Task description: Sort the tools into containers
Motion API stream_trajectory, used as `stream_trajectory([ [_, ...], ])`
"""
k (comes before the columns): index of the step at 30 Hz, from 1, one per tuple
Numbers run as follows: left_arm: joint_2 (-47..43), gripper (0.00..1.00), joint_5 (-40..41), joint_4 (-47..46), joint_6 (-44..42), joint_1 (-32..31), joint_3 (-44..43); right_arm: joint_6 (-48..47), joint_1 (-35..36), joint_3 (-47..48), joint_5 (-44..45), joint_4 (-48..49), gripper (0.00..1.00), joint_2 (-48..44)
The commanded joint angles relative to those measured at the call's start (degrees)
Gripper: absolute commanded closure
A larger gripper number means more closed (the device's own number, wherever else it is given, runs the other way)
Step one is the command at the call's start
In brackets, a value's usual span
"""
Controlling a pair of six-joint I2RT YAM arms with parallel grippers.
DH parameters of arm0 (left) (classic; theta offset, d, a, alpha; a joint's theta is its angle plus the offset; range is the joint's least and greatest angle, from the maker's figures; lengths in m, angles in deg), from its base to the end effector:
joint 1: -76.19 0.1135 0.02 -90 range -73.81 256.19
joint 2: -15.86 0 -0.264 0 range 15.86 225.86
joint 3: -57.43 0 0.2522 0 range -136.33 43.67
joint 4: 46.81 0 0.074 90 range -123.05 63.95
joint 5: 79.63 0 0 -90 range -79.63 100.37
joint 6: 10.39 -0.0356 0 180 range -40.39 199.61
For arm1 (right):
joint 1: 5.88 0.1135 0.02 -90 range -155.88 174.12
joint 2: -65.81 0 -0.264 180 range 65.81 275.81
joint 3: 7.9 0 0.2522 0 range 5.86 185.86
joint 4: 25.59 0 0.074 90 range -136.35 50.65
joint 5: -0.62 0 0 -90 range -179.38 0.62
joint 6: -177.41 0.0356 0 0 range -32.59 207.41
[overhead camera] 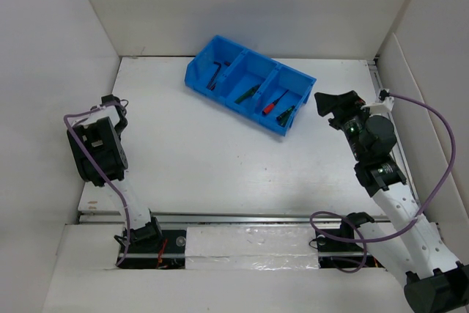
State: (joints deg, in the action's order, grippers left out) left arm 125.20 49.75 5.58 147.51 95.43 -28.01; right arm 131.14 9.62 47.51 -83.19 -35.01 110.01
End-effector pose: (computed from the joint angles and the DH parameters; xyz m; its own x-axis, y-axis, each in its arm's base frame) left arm 0.3344 0.1406 0.1618 0.0224 -0.7507 -0.6603 -0.9991 -0.0407 0.0123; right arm 0.1817 0.0464 0.3500 -0.0901 0.6882 -0.7199 -0.1377 0.7073 0.6934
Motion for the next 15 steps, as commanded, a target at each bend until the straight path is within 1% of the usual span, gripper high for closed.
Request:
stream_trajectory([
  [1, -3.95, 0.36, -3.59, -2.41, -2.49, 0.35, 2.24, -0.22, 0.58, 0.54, 0.04, 2.87, 0.13, -1.49],
  [3, -5.10, 0.39, -5.26, -5.83, -4.08, 0.35, 4.25, -0.22, 0.58, 0.54, 0.13, 2.78, 0.13, -1.66],
  [4, -5.45, 0.41, -7.62, -6.98, -4.79, 0.35, 4.70, -0.22, 0.58, 0.45, 0.13, 2.69, 0.13, -1.84],
  [6, -5.98, 0.52, -10.44, -9.09, -8.21, 0.35, 5.41, -0.22, 0.58, 0.45, 0.13, 2.52, 0.13, -2.02],
  [7, -6.07, 0.56, -13.24, -11.10, -9.00, 0.35, 5.93, -0.04, 0.58, 0.28, 0.22, 2.52, 0.13, -2.19],
  [8, -6.07, 0.65, -13.97, -11.64, -9.97, -0.17, 6.11, -0.04, 0.58, 0.28, 0.22, 2.52, 0.13, -2.37],
  [10, -6.42, 0.75, -16.33, -14.00, -11.03, -1.04, 7.33, 0.13, 0.58, 0.01, 0.04, 2.69, 0.13, -2.46],
  [11, -6.59, 0.86, -16.70, -14.72, -11.12, -2.01, 7.69, 0.13, 0.58, 0.01, -0.13, 2.69, 0.13, -2.63],
  [12, -6.60, 0.91, -16.79, -16.29, -11.21, -2.02, 8.22, 0.13, 0.58, 0.01, -0.22, 2.69, 0.13, -2.72],
  [14, -6.33, 1.00, -19.76, -18.32, -11.73, -2.02, 9.98, 0.31, 0.58, -0.16, -0.66, 2.87, 0.13, -2.55],
  [15, -5.98, 1.00, -20.38, -19.11, -11.91, -2.02, 10.42, 0.31, 0.58, -0.16, -0.83, 3.13, 0.13, -2.46],
])
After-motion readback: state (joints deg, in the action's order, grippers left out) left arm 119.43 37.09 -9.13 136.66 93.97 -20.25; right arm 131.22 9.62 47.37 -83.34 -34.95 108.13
